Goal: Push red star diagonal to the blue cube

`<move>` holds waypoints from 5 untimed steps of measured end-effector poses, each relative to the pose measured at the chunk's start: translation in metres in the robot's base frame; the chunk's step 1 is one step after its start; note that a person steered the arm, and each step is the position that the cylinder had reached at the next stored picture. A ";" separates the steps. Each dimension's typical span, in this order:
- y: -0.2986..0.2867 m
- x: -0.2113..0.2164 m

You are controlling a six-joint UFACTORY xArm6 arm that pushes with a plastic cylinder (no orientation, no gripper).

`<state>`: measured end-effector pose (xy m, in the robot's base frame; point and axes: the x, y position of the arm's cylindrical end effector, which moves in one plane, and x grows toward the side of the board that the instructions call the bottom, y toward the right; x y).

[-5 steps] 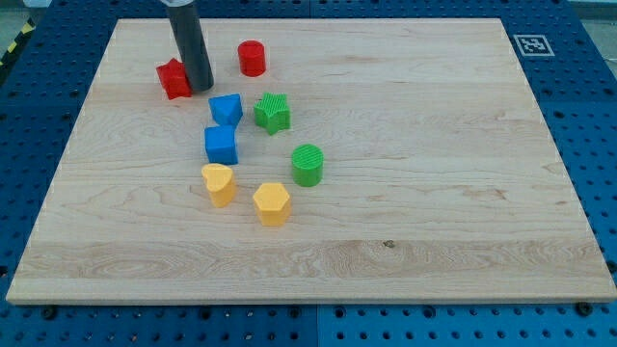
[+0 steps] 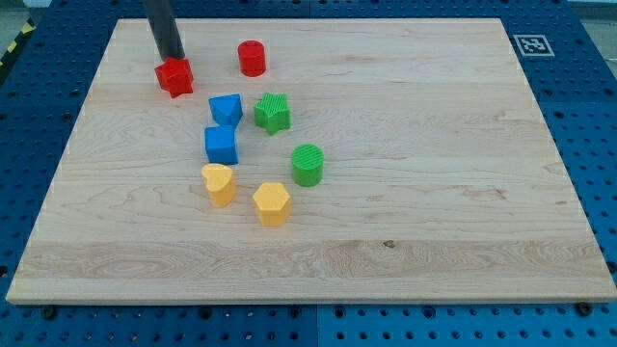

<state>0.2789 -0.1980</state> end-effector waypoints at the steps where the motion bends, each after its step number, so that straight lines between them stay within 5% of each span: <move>1: 0.000 0.003; 5: 0.001 0.024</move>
<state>0.3026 -0.1970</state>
